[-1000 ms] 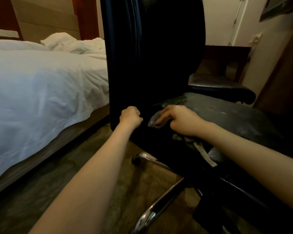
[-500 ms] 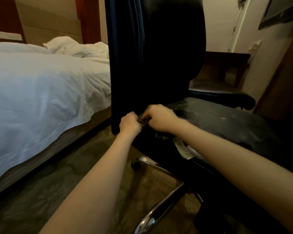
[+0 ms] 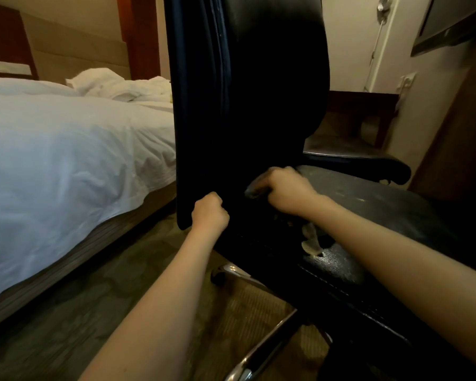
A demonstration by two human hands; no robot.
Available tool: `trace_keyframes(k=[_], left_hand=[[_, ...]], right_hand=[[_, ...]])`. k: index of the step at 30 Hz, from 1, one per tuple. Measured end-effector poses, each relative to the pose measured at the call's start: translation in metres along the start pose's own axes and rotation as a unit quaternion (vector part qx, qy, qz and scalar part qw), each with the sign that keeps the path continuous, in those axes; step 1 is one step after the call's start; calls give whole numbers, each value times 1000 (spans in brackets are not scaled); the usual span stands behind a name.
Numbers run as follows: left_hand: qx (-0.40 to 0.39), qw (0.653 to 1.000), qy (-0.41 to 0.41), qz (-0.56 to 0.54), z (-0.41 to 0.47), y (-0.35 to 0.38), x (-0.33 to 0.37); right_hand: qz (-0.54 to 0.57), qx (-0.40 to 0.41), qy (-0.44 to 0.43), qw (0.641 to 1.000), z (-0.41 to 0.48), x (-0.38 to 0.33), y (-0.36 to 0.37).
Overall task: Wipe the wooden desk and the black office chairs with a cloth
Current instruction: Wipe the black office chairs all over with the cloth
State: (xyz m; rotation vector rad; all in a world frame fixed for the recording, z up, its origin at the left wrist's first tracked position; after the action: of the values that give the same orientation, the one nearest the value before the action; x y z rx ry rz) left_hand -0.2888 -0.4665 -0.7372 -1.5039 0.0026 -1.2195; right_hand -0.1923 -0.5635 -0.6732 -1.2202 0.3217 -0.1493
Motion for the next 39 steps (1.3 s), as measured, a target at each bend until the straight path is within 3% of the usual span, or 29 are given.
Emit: trace_keyframes(k=[2, 4, 6, 10, 12, 15, 17, 20, 23, 26, 28, 31, 34, 37, 39], left_hand=[[4, 1000, -7, 9, 1, 0, -2], [7, 1000, -7, 3, 3, 0, -4], [5, 1000, -1, -9, 2, 2, -5], [15, 1000, -11, -24, 1, 4, -7], [40, 998, -20, -35, -1, 0, -8], [32, 998, -14, -54, -2, 3, -8], [29, 999, -13, -44, -2, 2, -10], [25, 999, -2, -22, -2, 2, -6], [25, 1000, 7, 6, -8, -2, 1], [29, 997, 32, 63, -21, -5, 18], [47, 993, 77, 80, -35, -4, 48], [69, 981, 142, 113, -54, 4, 102], [-1, 980, 136, 147, -58, 31, 133], [-37, 977, 109, 181, -60, 55, 145], [-43, 978, 104, 175, -64, 65, 150]], right_hand=[[-51, -45, -60, 996, -23, -40, 22], [-62, -39, -56, 996, -32, -40, 23], [-36, -34, 9, 999, -22, -3, 16], [-103, -55, 179, 977, -19, 88, 1], [-100, -34, 197, 975, -27, 107, -11], [-23, 10, 125, 992, -45, 84, -31], [25, -8, 19, 999, -67, 34, -30], [-81, -66, -106, 989, -101, -22, -4], [-95, -64, 3, 993, -82, 28, -2], [-166, -65, 189, 966, -69, 114, -14], [-157, -57, 243, 955, -73, 144, -21], [-55, 4, 201, 978, -72, 143, -39], [64, 27, 87, 994, -98, 91, -50], [-31, -52, -39, 997, -143, 30, -30], [-61, -61, 10, 996, -141, 51, -30]])
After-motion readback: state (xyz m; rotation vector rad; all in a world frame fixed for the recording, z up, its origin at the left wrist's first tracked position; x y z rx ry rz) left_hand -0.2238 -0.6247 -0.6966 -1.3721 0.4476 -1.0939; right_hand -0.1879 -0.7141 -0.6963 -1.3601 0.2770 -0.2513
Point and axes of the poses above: each hand's wrist, its own z-axis towards the middle knuckle, its own y-axis out of the palm, x = y × z, the point moved 10 cm from there along z, towards the middle knuckle, and after that the axes turned 7 degrees about z, right-handed, at the moved point
